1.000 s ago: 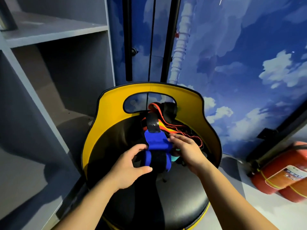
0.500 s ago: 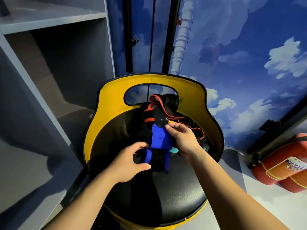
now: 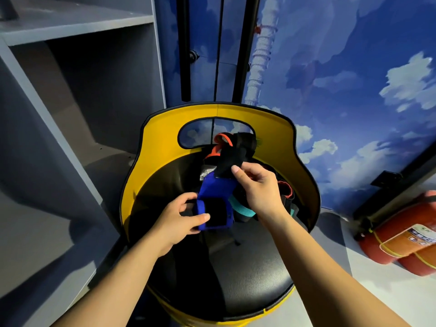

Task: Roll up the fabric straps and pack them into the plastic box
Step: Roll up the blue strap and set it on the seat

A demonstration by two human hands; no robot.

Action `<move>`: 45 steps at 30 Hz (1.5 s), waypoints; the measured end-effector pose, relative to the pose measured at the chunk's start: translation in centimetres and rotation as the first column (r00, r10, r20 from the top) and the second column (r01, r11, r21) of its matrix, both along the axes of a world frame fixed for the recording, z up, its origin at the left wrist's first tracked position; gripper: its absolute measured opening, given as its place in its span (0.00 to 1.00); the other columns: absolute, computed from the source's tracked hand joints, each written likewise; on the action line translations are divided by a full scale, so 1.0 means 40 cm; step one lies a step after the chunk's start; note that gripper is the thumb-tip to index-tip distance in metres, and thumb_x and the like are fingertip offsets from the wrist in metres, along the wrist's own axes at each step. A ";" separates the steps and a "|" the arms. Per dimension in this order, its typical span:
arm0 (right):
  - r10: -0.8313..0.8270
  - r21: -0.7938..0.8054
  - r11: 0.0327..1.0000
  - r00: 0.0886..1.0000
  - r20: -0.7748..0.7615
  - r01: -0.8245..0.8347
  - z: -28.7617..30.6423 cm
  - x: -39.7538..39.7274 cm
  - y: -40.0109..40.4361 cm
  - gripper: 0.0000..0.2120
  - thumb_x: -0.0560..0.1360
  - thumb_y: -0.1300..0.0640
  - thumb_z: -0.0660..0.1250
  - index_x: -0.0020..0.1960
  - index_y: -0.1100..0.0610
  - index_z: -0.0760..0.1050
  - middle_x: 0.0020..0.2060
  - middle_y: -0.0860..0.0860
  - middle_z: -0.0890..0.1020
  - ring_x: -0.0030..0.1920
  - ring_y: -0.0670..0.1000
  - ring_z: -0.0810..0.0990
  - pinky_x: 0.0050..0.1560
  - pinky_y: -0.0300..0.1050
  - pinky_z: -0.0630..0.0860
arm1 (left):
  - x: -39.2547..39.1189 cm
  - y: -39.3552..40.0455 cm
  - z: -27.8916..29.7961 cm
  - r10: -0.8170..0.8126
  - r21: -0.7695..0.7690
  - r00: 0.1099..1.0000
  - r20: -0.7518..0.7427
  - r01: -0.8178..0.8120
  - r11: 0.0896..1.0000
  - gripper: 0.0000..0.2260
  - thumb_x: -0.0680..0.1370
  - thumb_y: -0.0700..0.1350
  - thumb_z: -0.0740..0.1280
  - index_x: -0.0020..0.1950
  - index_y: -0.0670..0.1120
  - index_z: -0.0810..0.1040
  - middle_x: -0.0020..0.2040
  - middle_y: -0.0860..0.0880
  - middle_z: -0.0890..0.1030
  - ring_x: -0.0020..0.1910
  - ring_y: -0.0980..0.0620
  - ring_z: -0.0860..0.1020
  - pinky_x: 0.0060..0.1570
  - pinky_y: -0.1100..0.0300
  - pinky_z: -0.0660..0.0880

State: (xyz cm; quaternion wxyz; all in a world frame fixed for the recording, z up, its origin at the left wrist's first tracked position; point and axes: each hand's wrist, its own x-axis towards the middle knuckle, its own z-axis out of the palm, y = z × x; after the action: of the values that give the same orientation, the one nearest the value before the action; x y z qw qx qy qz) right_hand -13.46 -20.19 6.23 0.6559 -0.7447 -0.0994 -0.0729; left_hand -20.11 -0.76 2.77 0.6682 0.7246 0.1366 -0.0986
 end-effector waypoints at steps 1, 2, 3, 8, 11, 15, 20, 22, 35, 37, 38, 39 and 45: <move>-0.037 -0.020 0.999 0.999 0.022 0.037 0.006 -0.002 0.001 0.03 0.75 0.56 0.74 0.43 0.50 0.83 0.44 0.51 0.82 0.47 0.46 0.80 0.49 0.42 0.75 | 0.005 0.002 0.000 0.037 -0.046 0.999 -0.009 -0.037 0.998 0.28 0.73 0.36 0.76 0.70 0.54 0.73 0.60 0.50 0.78 0.55 0.46 0.82 0.48 0.51 0.84; -0.049 -0.030 0.998 0.998 0.037 0.050 0.012 -0.005 0.002 0.05 0.74 0.57 0.75 0.41 0.50 0.83 0.43 0.52 0.81 0.46 0.45 0.79 0.49 0.41 0.74 | 0.011 0.005 0.000 0.075 -0.092 0.997 -0.017 -0.077 0.993 0.28 0.73 0.36 0.76 0.69 0.54 0.73 0.60 0.49 0.78 0.55 0.45 0.82 0.49 0.48 0.83; -0.013 -0.012 1.000 0.999 0.035 0.014 0.021 -0.011 0.004 0.03 0.75 0.58 0.75 0.42 0.53 0.83 0.42 0.52 0.81 0.45 0.45 0.80 0.48 0.41 0.75 | 0.015 0.008 0.002 0.110 -0.139 0.994 -0.025 -0.112 0.984 0.26 0.73 0.35 0.75 0.68 0.53 0.74 0.60 0.48 0.78 0.55 0.44 0.82 0.50 0.47 0.83; 0.283 0.228 0.941 0.950 -0.130 -0.249 0.044 -0.052 0.025 0.05 0.79 0.66 0.66 0.52 0.62 0.81 0.39 0.53 0.85 0.38 0.47 0.80 0.42 0.39 0.77 | 0.037 0.016 0.008 0.234 -0.309 0.970 -0.060 -0.241 0.920 0.22 0.74 0.34 0.74 0.64 0.49 0.76 0.60 0.44 0.82 0.57 0.42 0.83 0.54 0.44 0.81; 0.410 0.425 0.860 0.877 -0.249 -0.281 0.045 -0.058 0.026 0.09 0.76 0.62 0.62 0.52 0.62 0.79 0.47 0.61 0.85 0.43 0.52 0.83 0.44 0.39 0.77 | 0.046 0.022 0.014 0.299 -0.353 0.952 -0.072 -0.305 0.884 0.22 0.74 0.34 0.74 0.65 0.49 0.76 0.60 0.44 0.82 0.56 0.42 0.83 0.55 0.43 0.80; 0.374 0.304 0.910 0.873 -0.313 -0.281 0.031 -0.067 0.027 0.09 0.76 0.53 0.66 0.48 0.58 0.81 0.44 0.56 0.83 0.43 0.52 0.81 0.48 0.44 0.74 | 0.055 0.024 0.028 0.351 -0.422 0.932 -0.086 -0.353 0.835 0.20 0.76 0.33 0.71 0.65 0.47 0.78 0.59 0.45 0.82 0.58 0.42 0.82 0.53 0.45 0.81; 0.286 0.072 0.958 0.912 -0.294 -0.277 -0.017 -0.076 0.024 0.09 0.75 0.65 0.73 0.44 0.54 0.75 0.36 0.54 0.76 0.40 0.52 0.73 0.44 0.46 0.70 | 0.061 0.022 0.050 0.394 -0.520 0.908 -0.143 -0.408 0.750 0.18 0.78 0.34 0.67 0.66 0.46 0.78 0.64 0.43 0.79 0.58 0.39 0.80 0.49 0.45 0.81; 0.251 0.042 0.967 0.917 -0.311 -0.251 -0.029 -0.072 0.019 0.12 0.74 0.65 0.74 0.42 0.54 0.71 0.33 0.52 0.74 0.36 0.50 0.72 0.39 0.42 0.69 | 0.053 0.010 0.065 0.396 -0.553 0.900 -0.182 -0.427 0.715 0.18 0.79 0.35 0.67 0.67 0.47 0.77 0.63 0.42 0.79 0.58 0.40 0.80 0.48 0.46 0.82; 0.081 -0.220 0.969 0.988 -0.135 -0.109 -0.085 -0.065 0.004 0.20 0.73 0.54 0.76 0.36 0.51 0.64 0.30 0.49 0.73 0.33 0.48 0.71 0.38 0.45 0.68 | 0.023 -0.016 0.107 0.212 -0.582 0.900 -0.381 -0.412 0.701 0.18 0.75 0.39 0.72 0.65 0.39 0.76 0.64 0.33 0.73 0.53 0.34 0.83 0.48 0.42 0.83; 0.034 -0.261 0.964 0.999 -0.042 -0.044 -0.078 -0.074 0.005 0.20 0.73 0.55 0.77 0.36 0.52 0.64 0.30 0.45 0.70 0.32 0.44 0.65 0.35 0.39 0.65 | 0.022 -0.007 0.109 0.185 -0.595 0.900 -0.395 -0.404 0.695 0.21 0.75 0.39 0.72 0.67 0.38 0.74 0.64 0.31 0.74 0.49 0.33 0.84 0.46 0.40 0.83; 0.025 -0.262 0.965 1.000 -0.005 -0.026 -0.073 -0.079 0.005 0.20 0.73 0.55 0.77 0.36 0.53 0.64 0.29 0.43 0.70 0.31 0.43 0.64 0.34 0.38 0.64 | 0.022 -0.005 0.110 0.180 -0.598 0.899 -0.400 -0.405 0.692 0.22 0.75 0.39 0.73 0.67 0.38 0.73 0.64 0.31 0.74 0.48 0.32 0.84 0.47 0.39 0.82; 0.013 -0.258 0.966 1.000 0.020 -0.007 -0.074 -0.079 0.004 0.20 0.72 0.54 0.77 0.37 0.53 0.65 0.28 0.43 0.70 0.31 0.43 0.64 0.33 0.37 0.63 | 0.020 -0.005 0.112 0.179 -0.598 0.897 -0.405 -0.408 0.690 0.22 0.75 0.39 0.72 0.67 0.38 0.72 0.63 0.31 0.74 0.48 0.32 0.84 0.49 0.38 0.81; -0.053 -0.235 0.969 0.995 0.080 0.071 -0.071 -0.086 -0.008 0.21 0.69 0.48 0.79 0.36 0.55 0.67 0.28 0.46 0.70 0.30 0.44 0.64 0.32 0.38 0.64 | 0.014 -0.009 0.118 0.147 -0.608 0.901 -0.408 -0.388 0.693 0.16 0.79 0.39 0.69 0.65 0.37 0.73 0.61 0.31 0.77 0.48 0.32 0.84 0.55 0.35 0.78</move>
State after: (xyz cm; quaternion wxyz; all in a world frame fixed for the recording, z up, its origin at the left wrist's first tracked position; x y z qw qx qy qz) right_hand -16.90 -20.53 3.39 0.5555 -0.8174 -0.1080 -0.1081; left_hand -19.53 -1.11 7.50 0.8595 0.3765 0.3060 -0.1606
